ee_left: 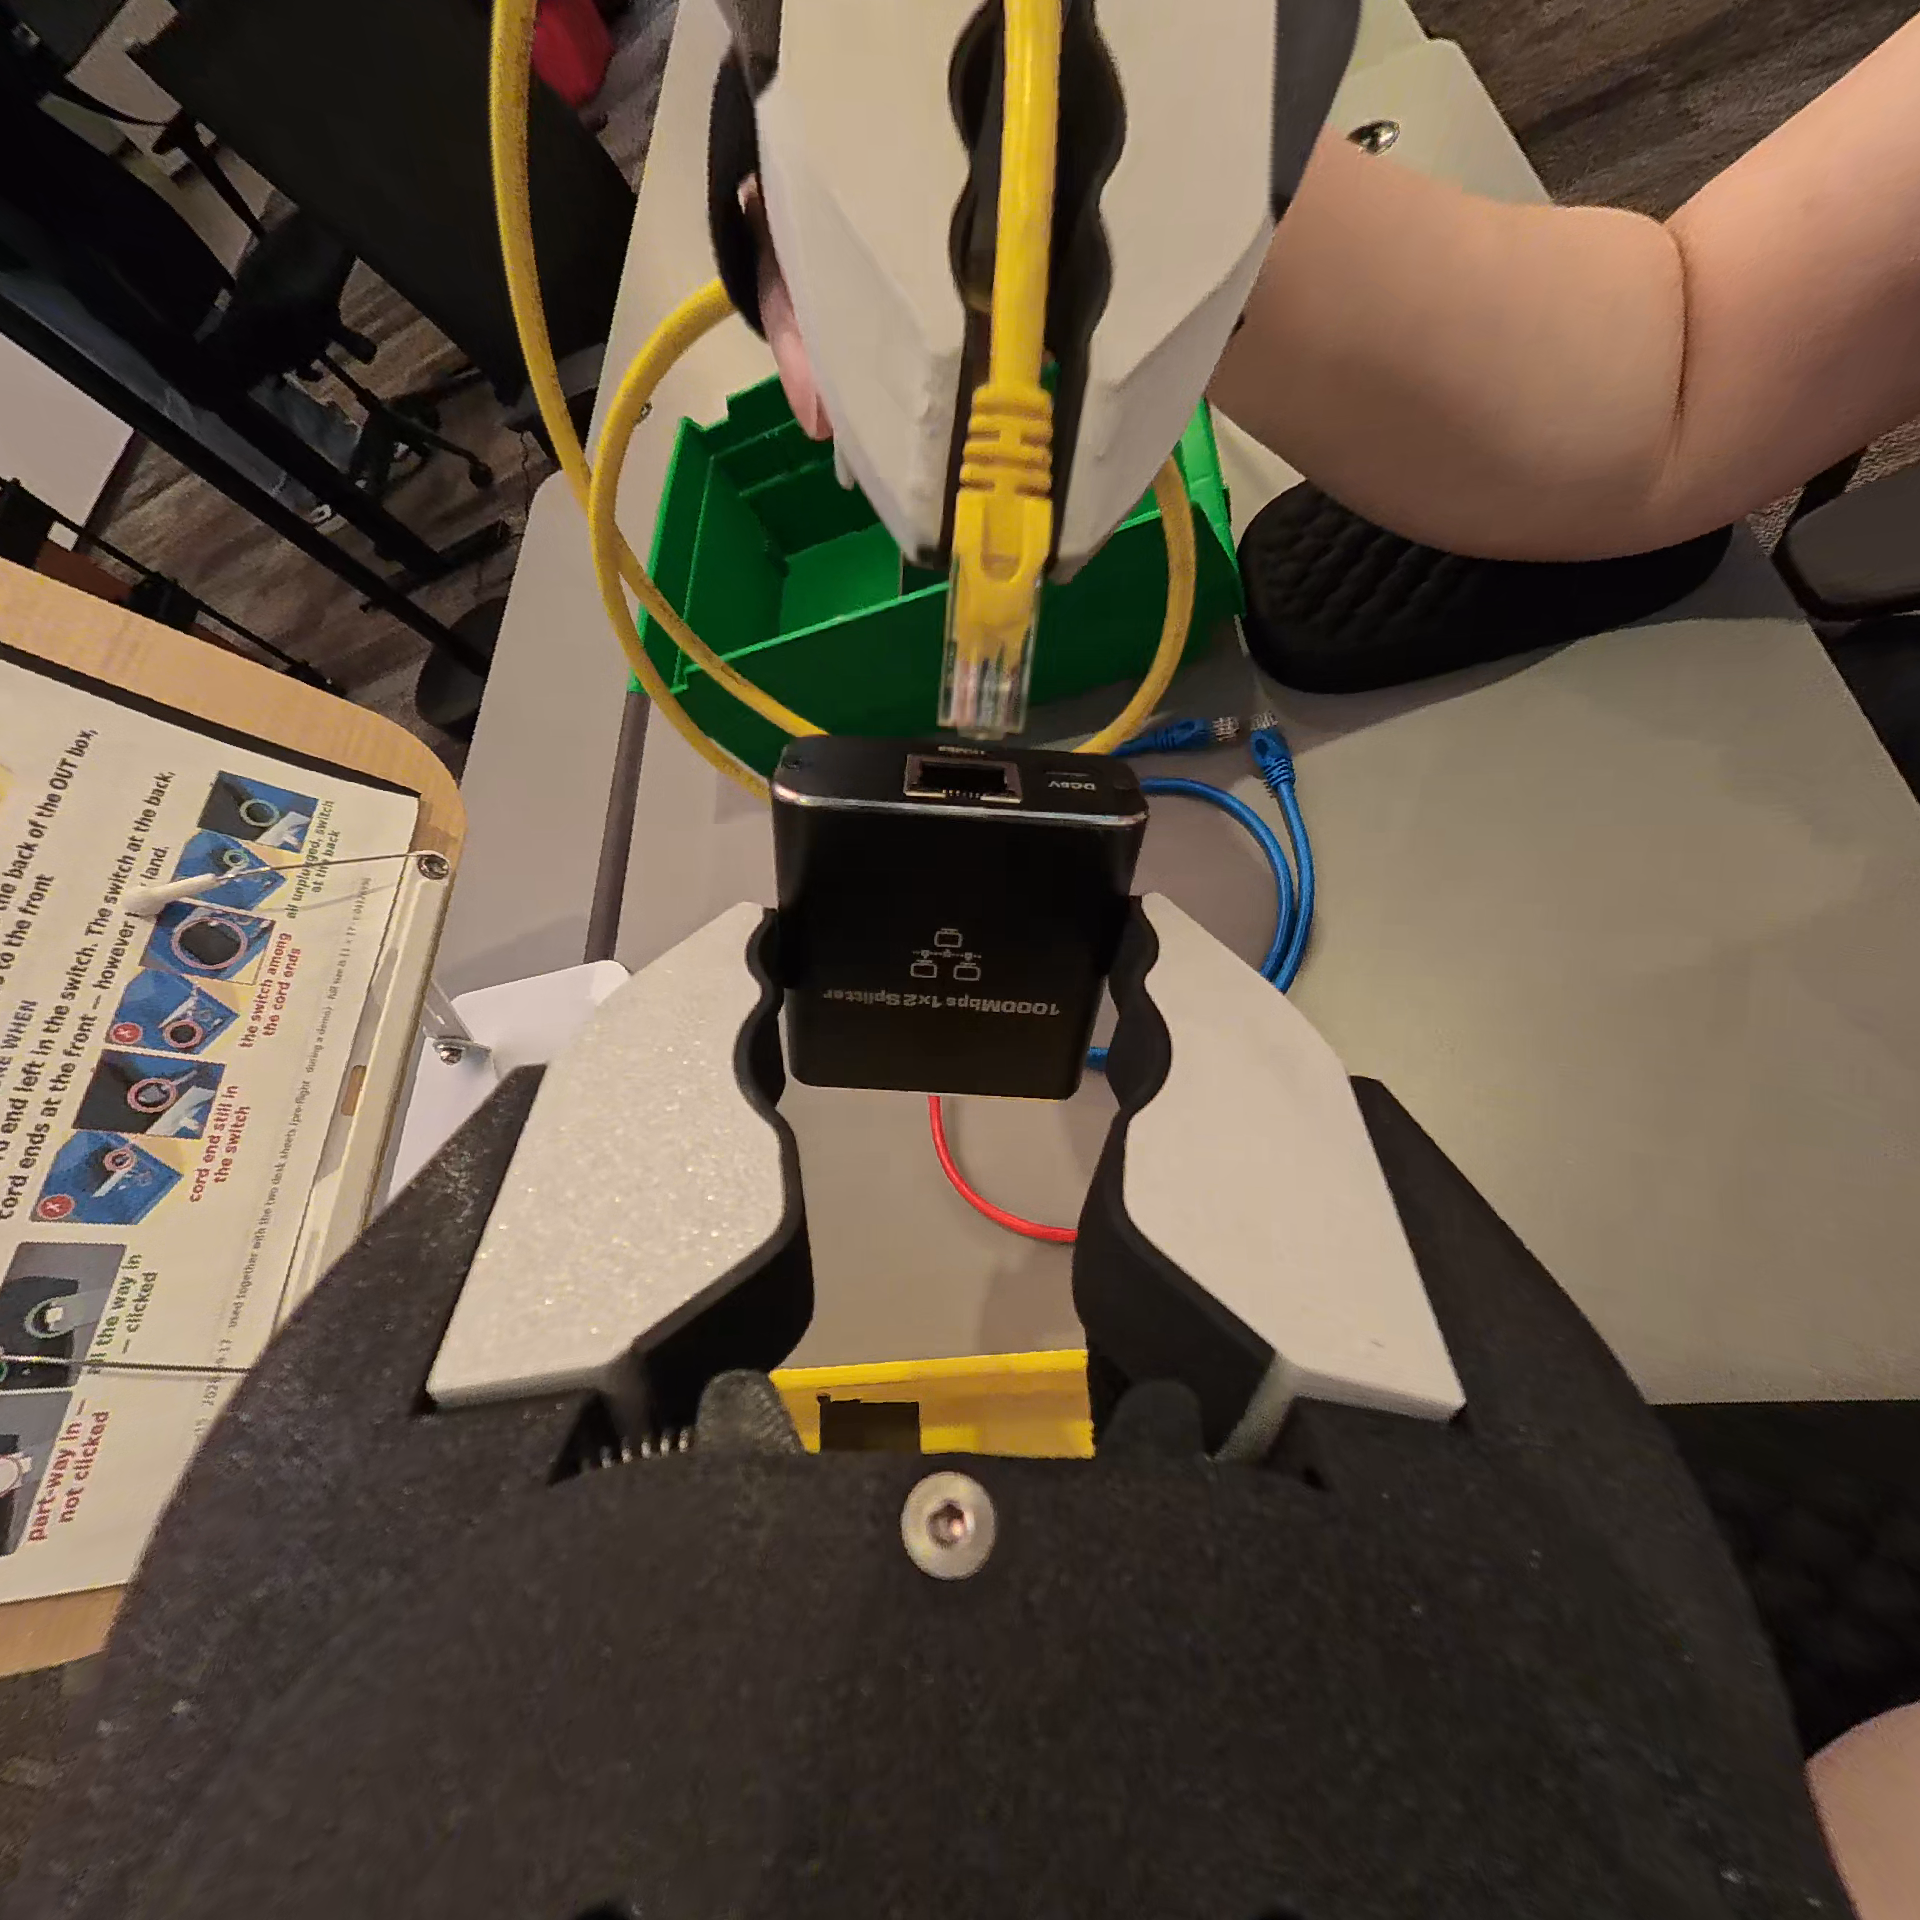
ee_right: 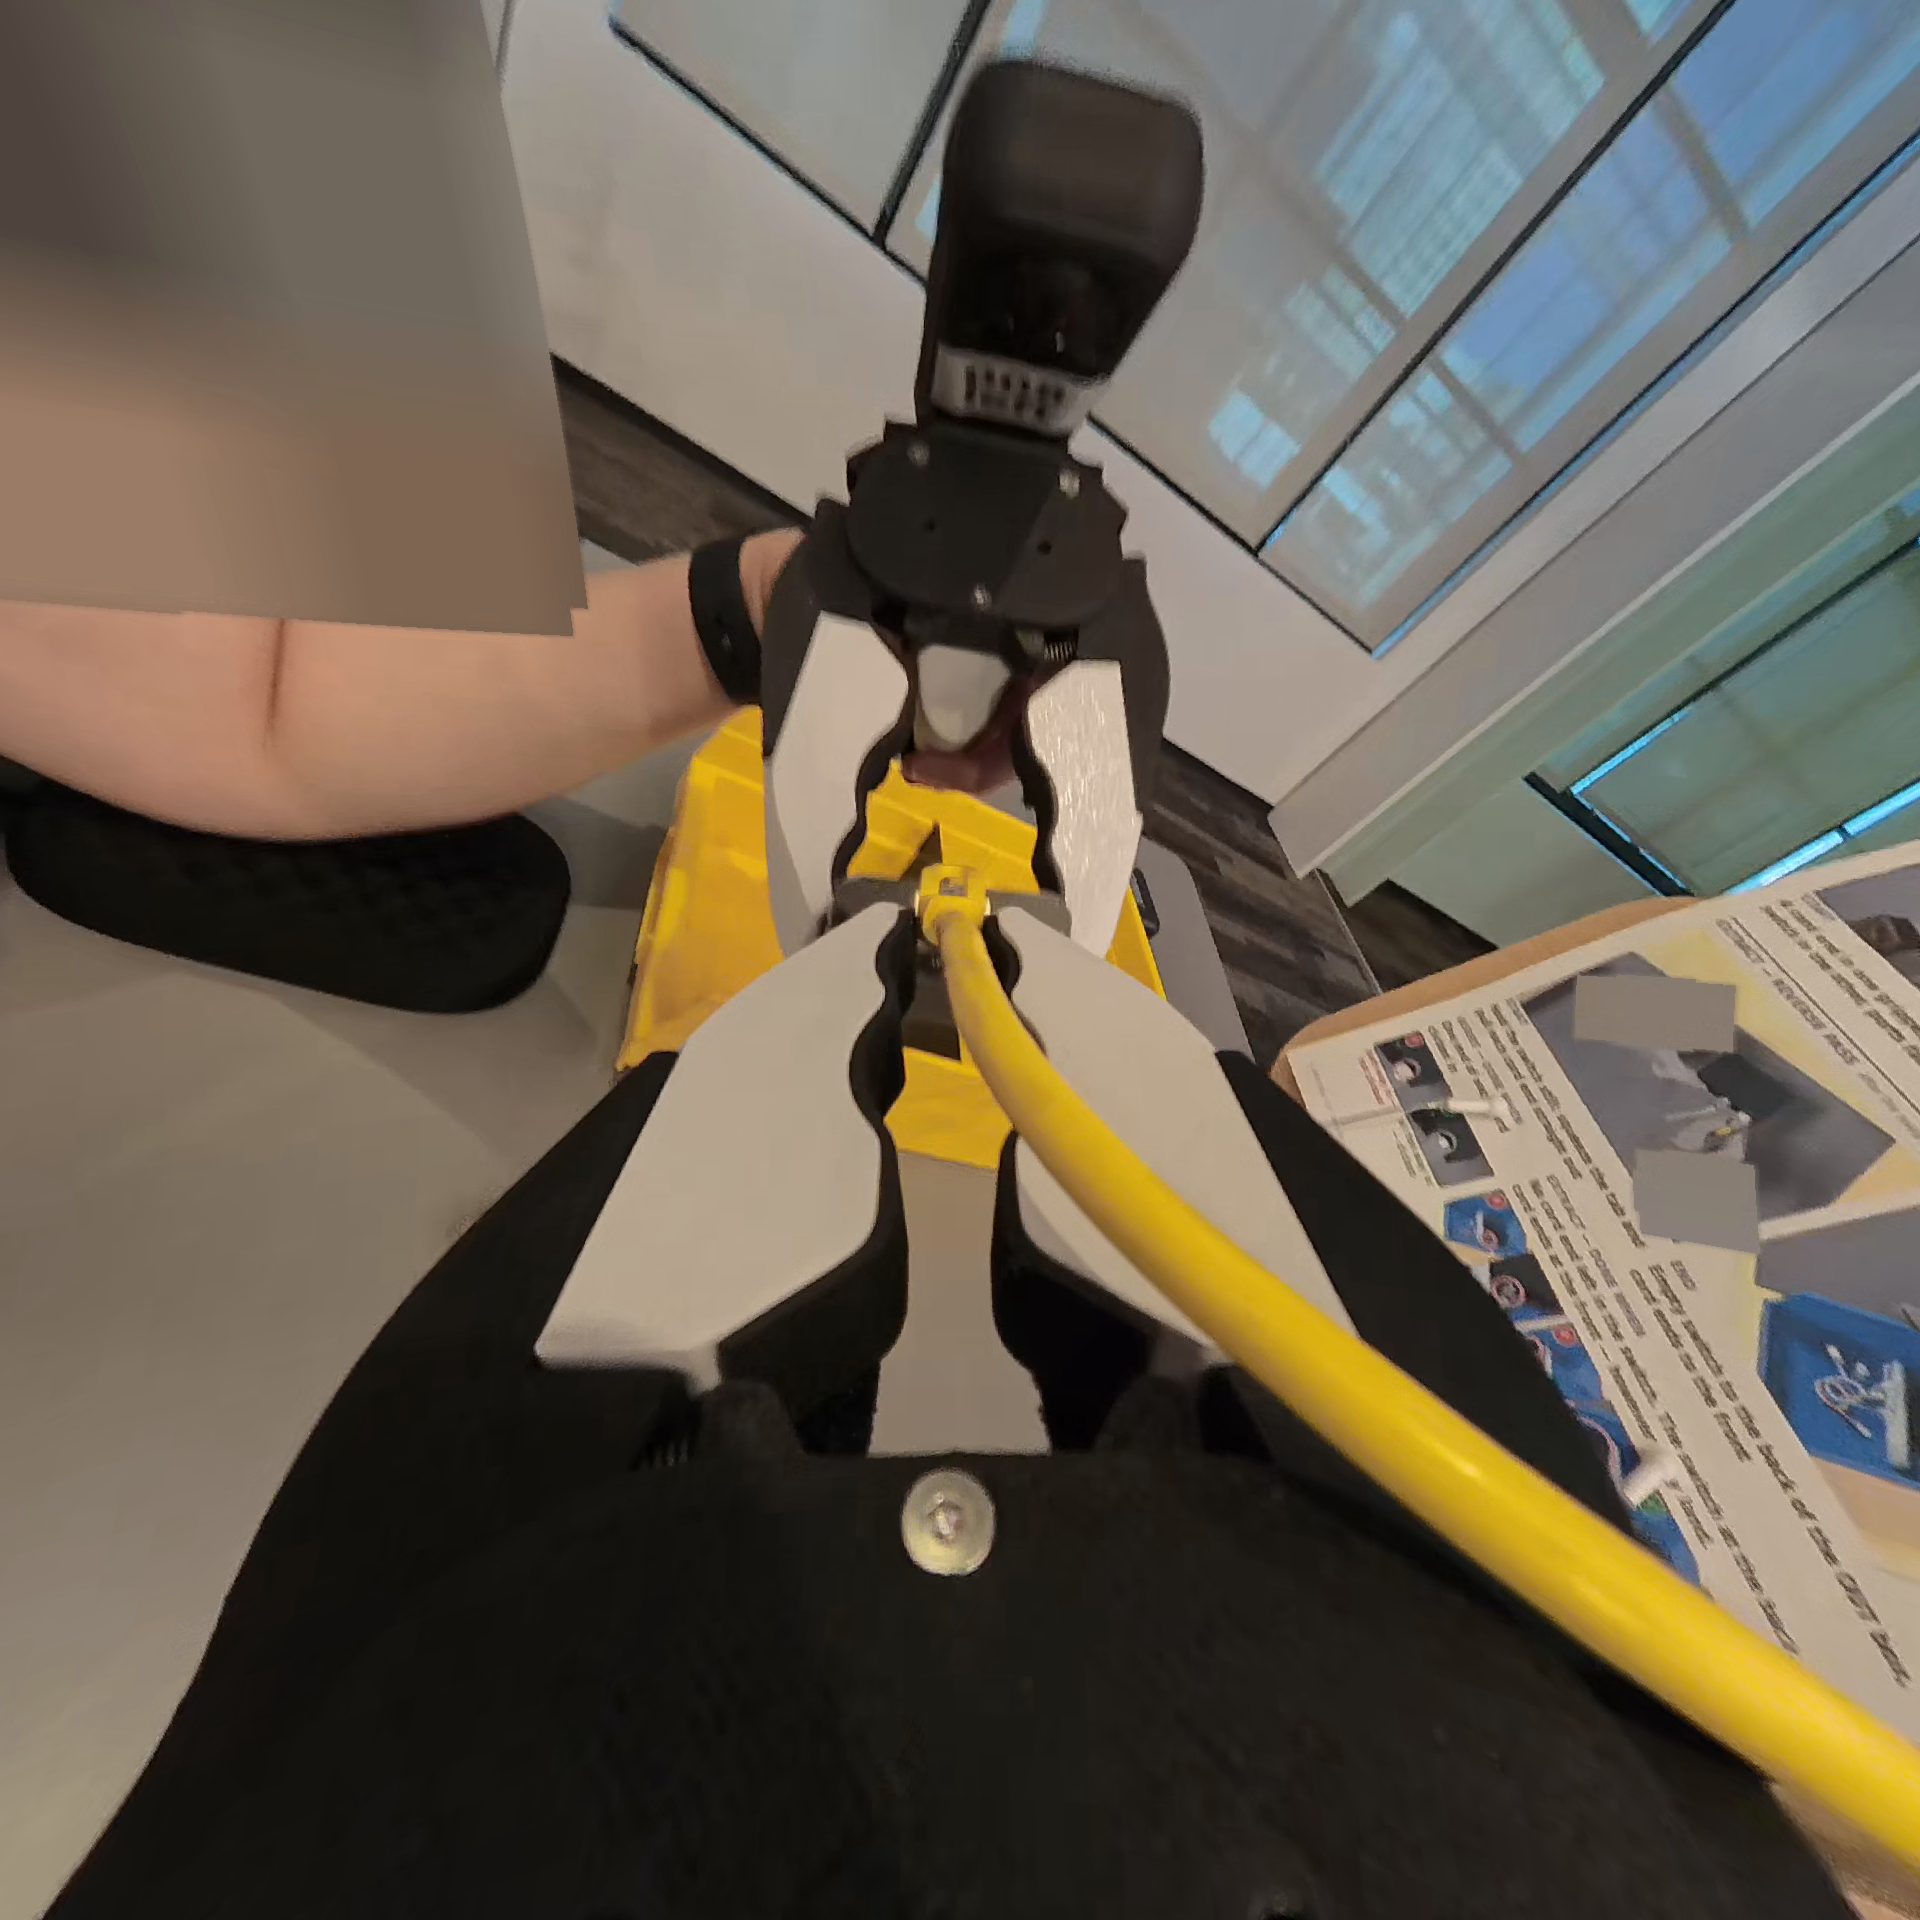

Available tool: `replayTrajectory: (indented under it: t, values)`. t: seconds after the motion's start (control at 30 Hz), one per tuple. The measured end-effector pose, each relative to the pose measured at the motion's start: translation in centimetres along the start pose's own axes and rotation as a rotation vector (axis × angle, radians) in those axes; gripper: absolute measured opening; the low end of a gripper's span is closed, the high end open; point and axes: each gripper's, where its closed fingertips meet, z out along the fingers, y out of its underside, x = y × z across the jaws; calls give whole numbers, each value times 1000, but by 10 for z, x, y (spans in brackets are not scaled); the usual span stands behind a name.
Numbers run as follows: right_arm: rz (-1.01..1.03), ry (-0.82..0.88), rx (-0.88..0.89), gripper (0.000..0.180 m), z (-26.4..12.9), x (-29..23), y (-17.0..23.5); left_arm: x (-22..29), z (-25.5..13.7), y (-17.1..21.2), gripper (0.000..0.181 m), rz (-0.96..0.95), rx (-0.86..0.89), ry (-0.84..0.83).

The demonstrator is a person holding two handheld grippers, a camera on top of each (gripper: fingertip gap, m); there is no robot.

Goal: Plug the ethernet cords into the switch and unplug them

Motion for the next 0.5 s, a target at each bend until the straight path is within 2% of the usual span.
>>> replayTrajectory:
  t: [0.5]
  values:
    - [-1,-54,43,13,1,-8,0,10,-2,-9,60,31,8,24]
